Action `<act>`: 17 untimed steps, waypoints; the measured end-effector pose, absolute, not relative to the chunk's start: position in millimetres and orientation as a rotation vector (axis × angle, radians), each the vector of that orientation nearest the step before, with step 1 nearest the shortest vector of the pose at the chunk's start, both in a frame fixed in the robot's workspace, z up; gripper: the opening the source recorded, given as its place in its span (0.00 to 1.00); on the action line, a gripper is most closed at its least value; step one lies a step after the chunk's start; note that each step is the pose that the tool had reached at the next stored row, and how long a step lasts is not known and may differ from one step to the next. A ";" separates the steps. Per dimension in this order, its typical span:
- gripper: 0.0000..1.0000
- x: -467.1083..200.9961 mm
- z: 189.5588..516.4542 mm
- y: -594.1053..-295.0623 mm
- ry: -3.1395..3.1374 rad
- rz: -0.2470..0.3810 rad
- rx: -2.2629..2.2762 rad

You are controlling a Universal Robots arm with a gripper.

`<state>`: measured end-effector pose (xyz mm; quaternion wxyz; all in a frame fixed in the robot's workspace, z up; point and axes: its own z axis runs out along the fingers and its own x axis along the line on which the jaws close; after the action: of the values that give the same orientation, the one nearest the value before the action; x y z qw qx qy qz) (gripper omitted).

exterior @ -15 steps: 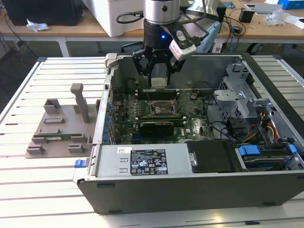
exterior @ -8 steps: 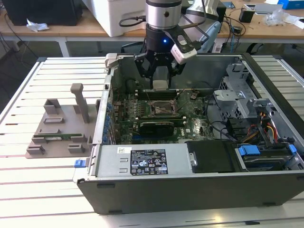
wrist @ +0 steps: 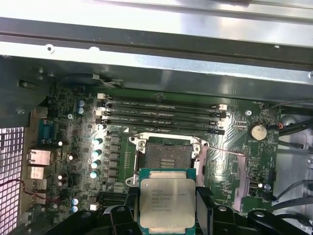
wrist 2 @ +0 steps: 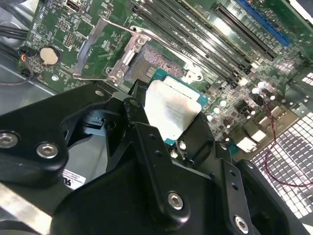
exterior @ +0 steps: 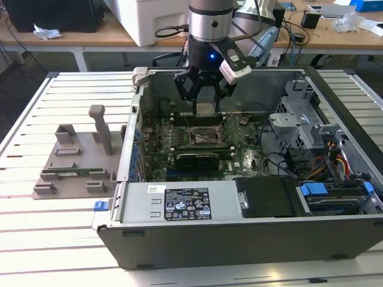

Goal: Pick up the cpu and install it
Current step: 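Pick up the cpu and move it towards the insertion slot, then place the cpu into insertion slot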

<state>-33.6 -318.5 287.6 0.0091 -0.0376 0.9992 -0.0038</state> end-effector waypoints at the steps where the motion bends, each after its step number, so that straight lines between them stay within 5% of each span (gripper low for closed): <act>1: 0.55 -33.4 286.7 -318.2 3.121 -0.012 -0.118; 17: 0.55 -31.8 280.7 -315.6 3.121 -0.017 -0.118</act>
<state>-31.8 -315.6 280.7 0.0091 -0.0377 0.9992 -0.0055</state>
